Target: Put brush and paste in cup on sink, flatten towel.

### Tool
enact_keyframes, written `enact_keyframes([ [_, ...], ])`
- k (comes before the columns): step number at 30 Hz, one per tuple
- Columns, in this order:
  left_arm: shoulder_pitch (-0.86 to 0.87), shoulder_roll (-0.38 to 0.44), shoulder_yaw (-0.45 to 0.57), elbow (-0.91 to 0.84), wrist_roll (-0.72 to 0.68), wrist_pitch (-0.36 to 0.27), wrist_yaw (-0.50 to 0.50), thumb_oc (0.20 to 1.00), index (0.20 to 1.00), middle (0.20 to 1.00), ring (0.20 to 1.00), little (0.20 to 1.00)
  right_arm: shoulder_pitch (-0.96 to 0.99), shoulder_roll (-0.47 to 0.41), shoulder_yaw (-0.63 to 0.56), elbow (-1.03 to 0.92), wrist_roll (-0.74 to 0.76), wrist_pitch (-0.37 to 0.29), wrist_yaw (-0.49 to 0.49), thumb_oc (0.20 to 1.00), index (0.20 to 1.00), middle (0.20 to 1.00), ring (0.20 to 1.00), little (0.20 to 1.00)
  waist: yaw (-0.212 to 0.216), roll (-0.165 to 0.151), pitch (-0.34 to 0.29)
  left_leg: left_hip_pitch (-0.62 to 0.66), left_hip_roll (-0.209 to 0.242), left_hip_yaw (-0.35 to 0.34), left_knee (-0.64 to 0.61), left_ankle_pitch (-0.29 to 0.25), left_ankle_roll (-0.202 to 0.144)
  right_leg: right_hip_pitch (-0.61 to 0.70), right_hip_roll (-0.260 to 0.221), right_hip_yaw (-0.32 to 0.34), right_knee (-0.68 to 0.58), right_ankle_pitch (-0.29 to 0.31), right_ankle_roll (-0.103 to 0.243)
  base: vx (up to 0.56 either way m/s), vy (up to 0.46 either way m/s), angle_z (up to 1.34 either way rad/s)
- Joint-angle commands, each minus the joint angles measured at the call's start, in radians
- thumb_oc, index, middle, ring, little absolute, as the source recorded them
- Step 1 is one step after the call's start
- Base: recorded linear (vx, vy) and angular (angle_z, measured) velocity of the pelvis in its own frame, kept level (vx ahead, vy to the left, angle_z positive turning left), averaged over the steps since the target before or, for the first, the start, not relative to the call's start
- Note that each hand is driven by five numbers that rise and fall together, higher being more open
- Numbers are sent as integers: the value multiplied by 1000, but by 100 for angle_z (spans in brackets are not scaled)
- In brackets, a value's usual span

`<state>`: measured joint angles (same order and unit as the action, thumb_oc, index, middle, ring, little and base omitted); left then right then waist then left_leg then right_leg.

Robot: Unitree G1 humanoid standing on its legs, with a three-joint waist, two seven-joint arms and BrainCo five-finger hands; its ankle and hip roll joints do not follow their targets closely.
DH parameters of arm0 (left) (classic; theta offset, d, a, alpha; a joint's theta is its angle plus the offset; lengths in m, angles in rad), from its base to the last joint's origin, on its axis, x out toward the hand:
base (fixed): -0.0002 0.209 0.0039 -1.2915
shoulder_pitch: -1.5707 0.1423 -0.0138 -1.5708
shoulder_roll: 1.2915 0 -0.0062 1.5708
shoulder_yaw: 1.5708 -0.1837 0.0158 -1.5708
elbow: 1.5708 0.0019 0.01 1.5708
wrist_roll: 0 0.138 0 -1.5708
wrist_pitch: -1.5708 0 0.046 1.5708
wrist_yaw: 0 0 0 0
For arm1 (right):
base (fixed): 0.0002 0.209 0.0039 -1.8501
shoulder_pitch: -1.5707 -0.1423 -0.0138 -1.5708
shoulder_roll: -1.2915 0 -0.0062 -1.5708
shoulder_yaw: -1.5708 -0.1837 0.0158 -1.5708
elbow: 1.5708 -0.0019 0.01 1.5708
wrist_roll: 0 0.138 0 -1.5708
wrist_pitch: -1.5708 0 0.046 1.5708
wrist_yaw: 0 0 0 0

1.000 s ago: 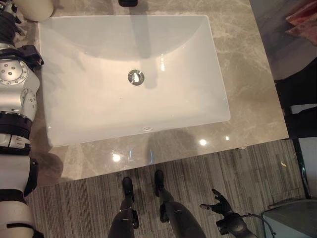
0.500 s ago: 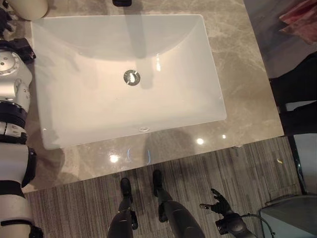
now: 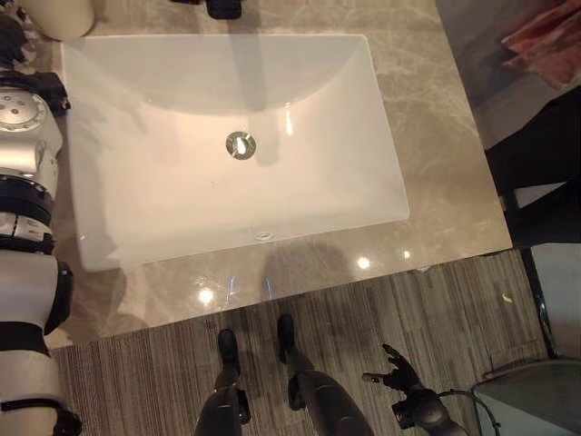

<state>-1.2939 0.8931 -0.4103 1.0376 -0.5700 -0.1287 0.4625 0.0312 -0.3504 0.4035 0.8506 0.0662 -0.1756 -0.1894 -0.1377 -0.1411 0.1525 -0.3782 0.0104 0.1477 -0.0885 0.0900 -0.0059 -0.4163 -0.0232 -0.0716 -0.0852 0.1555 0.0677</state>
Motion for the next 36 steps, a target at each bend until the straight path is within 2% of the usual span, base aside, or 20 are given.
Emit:
enact_keyframes([
  [1, -11, -12, 20, 42, 43, -27, 34, 200, 200, 200, 200, 200, 44, -38, -27, 36, 36, -3, -5, 1000, 1000, 1000, 1000, 1000, 12, 46, -60, 22, 63, -124, 1, -20, -77, 54, -81, -9, -2, -34, 107, -5, -43, 7],
  [8, 84, -35, 96, -35, 72, -46, 75, 200, 200, 200, 200, 200, 52, -28, -25, 76, 12, 8, -3, 1000, 1000, 1000, 1000, 1000, 31, 34, -69, 60, 61, -139, 1, -22, -80, 106, -78, -32, -2, -46, 99, 5, -43, 16],
  [11, 178, -34, 143, -147, 65, -73, 84, 200, 200, 200, 200, 200, 59, -20, -34, 89, 2, 16, -1, 1000, 1000, 1000, 1000, 1000, 45, 33, -76, 87, 58, -144, 1, -24, -81, 136, -79, -44, -2, -52, 97, 12, -34, 10],
  [14, 415, -41, 268, -423, 51, -126, 85, 200, 200, 200, 200, 200, 65, -12, -70, 98, -14, 29, 0, 1000, 1000, 1000, 1000, 1000, 71, 33, -81, 127, 53, -151, 1, -29, -79, 184, -79, -58, -2, -63, 91, 1, -34, 8],
  [17, 689, -87, 435, -669, 20, -179, 75, 200, 200, 200, 200, 200, 71, -2, -106, 98, -32, 41, 4, 1000, 1000, 1000, 1000, 1000, 95, 37, -88, 161, 51, -154, 1, -32, -77, 221, -79, -69, -2, -71, 86, -4, -2, 19],
  [19, 788, -100, 485, -730, 29, -165, 59, 200, 200, 200, 200, 200, 77, -9, -108, 91, -38, 45, 8, 1000, 1000, 1000, 1000, 1000, 93, 44, -94, 174, 52, -152, 1, -35, -76, 236, -77, -69, -2, -74, 85, 0, 0, 0],
  [20, 973, -156, 584, -856, 19, -180, 27, 200, 200, 200, 200, 200, 86, -11, -130, 81, -52, 48, 15, 1000, 1000, 1000, 1000, 1000, 105, 47, -107, 195, 55, -150, 1, -37, -76, 257, -76, -70, -2, -78, 83, 0, 0, 0],
  [22, 1050, -184, 622, -915, 7, -183, 10, 200, 200, 200, 200, 200, 90, -14, -142, 78, -60, 51, 19, 1000, 1000, 1000, 1000, 1000, 110, 50, -111, 207, 56, -149, 1, -40, -74, 267, -75, -71, -2, -80, 82, 0, 0, 0],
  [23, 1127, -207, 663, -967, 8, -186, -12, 288, 288, 288, 288, 288, 89, -12, -152, 82, -62, 53, 25, 1000, 1000, 1000, 1000, 1000, 120, 54, -118, 217, 56, -149, 1, -40, -72, 279, -76, -72, -2, -83, 81, -17, 29, 7],
  [25, 1280, -264, 733, -1073, 1, -192, -58, 699, 699, 699, 699, 699, 92, -10, -169, 105, -79, 53, 40, 1000, 1000, 1000, 1000, 1000, 135, 63, -134, 237, 55, -148, 1, -44, -69, 301, -78, -75, -2, -89, 79, -15, 46, 6],
  [26, 1323, -283, 760, -1090, 5, -192, -67, 1000, 1000, 1000, 1000, 1000, 95, -9, -171, 111, -83, 51, 44, 1000, 1000, 1000, 1000, 1000, 138, 66, -138, 243, 53, -147, 1, -45, -68, 306, -78, -75, -2, -90, 78, -2, 44, -6],
  [31, 1516, -389, 874, -1134, 90, -190, -79, 1000, 1000, 1000, 1000, 1000, 98, 4, -178, 164, -94, 43, 63, 1000, 1000, 1000, 1000, 1000, 162, 72, -154, 265, 52, -146, 1, -50, -63, 333, -83, -82, -2, -96, 74, -10, 15, 2],
  [33, 1560, -421, 890, -1136, 94, -189, -96, 1000, 1000, 1000, 1000, 1000, 103, 6, -182, 169, -95, 40, 68, 1000, 1000, 1000, 1000, 1000, 165, 74, -157, 271, 50, -148, 1, -51, -61, 341, -84, -83, -2, -99, 72, -11, 8, 4],
  [35, 1628, -513, 890, -1084, 65, -184, -118, 1000, 1000, 1000, 1000, 1000, 109, 19, -188, 170, -88, 38, 72, 1000, 1000, 1000, 1000, 1000, 175, 74, -166, 278, 47, -152, 1, -49, -59, 355, -86, -91, -2, -104, 69, -42, 23, 8],
  [36, 1651, -533, 876, -1056, 57, -180, -139, 1000, 1000, 1000, 1000, 1000, 111, 20, -190, 173, -84, 38, 74, 1000, 1000, 1000, 1000, 1000, 177, 75, -165, 280, 46, -156, 1, -49, -58, 358, -86, -93, -2, -104, 68, -37, 16, 1],
])
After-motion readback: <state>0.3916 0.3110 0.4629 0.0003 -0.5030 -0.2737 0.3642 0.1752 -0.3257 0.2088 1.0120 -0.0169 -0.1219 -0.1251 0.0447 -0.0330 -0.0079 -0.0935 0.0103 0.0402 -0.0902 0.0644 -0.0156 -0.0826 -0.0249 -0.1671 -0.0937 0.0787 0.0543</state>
